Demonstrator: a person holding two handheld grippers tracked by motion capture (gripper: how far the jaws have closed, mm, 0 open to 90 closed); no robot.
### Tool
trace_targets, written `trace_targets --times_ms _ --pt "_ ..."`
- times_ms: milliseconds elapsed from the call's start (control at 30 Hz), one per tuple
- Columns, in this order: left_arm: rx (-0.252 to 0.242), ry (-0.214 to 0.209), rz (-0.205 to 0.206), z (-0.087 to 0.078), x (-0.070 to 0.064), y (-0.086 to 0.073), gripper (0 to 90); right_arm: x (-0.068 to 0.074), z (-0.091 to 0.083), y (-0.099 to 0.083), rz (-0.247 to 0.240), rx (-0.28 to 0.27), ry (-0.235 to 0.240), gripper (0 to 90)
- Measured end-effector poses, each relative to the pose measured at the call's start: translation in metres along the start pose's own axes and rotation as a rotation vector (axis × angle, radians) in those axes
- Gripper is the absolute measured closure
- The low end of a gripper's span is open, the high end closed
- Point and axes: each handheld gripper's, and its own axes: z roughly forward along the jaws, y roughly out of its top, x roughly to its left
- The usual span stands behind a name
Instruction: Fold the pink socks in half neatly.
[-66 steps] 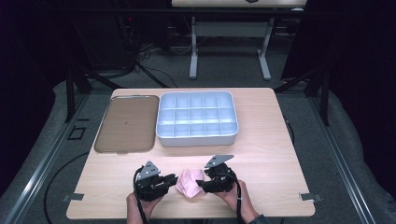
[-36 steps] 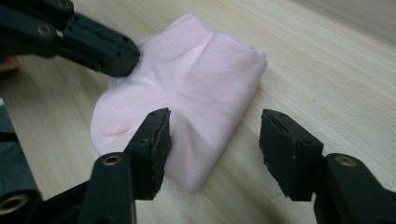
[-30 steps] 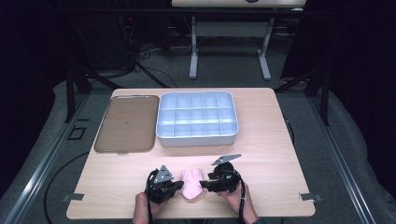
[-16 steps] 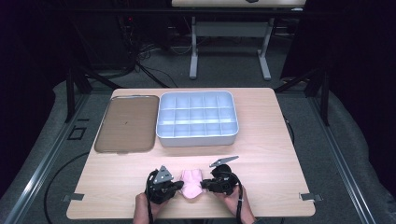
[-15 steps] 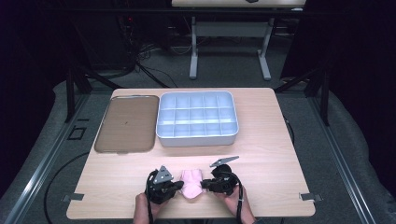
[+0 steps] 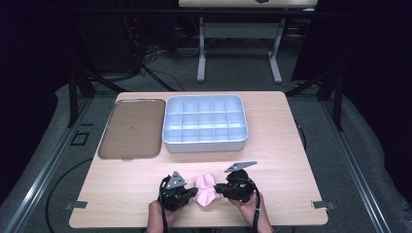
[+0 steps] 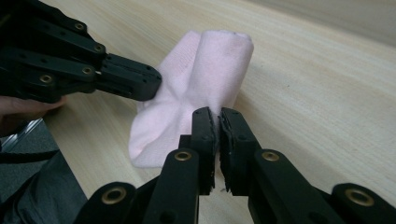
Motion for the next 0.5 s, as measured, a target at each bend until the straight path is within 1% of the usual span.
trace_targets --times_ms 67,133,233,300,333,400,467,500 --pt "0.001 -0.002 -0.005 0.002 -0.002 0.002 89.3 0.002 -0.004 0.002 -0.011 0.001 -0.006 84.5" --pt "0.002 -0.003 0.002 0.003 -0.002 0.003 89.3 0.004 -0.007 0.003 -0.024 0.001 -0.013 84.8" --pt "0.003 -0.008 -0.005 0.006 -0.002 0.005 89.2 0.01 -0.008 0.007 -0.046 -0.006 -0.029 85.4" --pt "0.001 -0.015 -0.006 0.007 -0.002 0.005 89.3 0.013 -0.008 0.01 -0.067 0.003 -0.032 85.4" --pt "0.0 -0.014 -0.006 0.007 -0.002 0.005 89.3 0.015 -0.007 0.011 -0.075 -0.006 -0.031 85.4" --pt "0.0 -0.017 -0.007 0.008 -0.001 0.006 89.3 0.02 -0.005 0.014 -0.101 0.005 -0.032 85.5" --pt "-0.004 -0.021 -0.016 0.009 -0.001 0.005 89.3 0.025 -0.001 0.016 -0.111 0.007 -0.017 85.5" --pt "-0.005 -0.023 -0.011 0.009 -0.001 0.005 89.3 0.027 0.001 0.017 -0.125 0.008 -0.018 85.5"
